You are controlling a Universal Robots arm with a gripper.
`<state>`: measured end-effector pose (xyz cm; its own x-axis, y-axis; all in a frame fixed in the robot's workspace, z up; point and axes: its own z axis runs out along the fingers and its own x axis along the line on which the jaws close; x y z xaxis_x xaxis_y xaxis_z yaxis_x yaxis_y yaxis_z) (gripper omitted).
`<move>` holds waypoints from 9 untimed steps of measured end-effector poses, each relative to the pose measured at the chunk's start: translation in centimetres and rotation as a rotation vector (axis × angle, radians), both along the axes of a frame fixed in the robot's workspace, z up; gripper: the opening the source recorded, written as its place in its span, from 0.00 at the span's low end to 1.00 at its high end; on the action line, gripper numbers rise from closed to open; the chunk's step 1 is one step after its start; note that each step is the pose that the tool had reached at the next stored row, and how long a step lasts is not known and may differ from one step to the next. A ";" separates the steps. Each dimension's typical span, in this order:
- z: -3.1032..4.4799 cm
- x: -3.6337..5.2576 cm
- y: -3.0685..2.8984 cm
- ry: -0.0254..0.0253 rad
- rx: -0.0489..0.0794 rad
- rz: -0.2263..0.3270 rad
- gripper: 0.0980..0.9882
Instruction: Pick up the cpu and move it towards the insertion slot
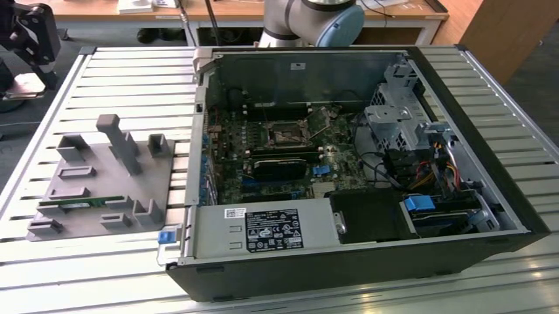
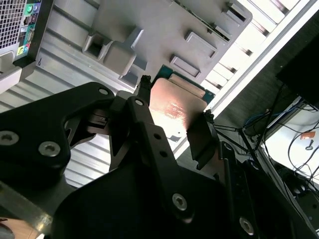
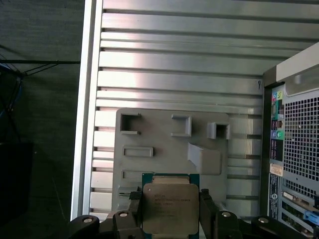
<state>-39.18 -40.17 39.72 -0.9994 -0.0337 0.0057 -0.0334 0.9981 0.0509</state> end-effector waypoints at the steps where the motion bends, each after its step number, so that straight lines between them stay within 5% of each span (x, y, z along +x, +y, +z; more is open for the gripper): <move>1: 0.00 0.04 0.00 0.0000 0.000 0.000 0.50; 9: 0.00 0.39 0.00 0.0000 0.000 0.000 0.50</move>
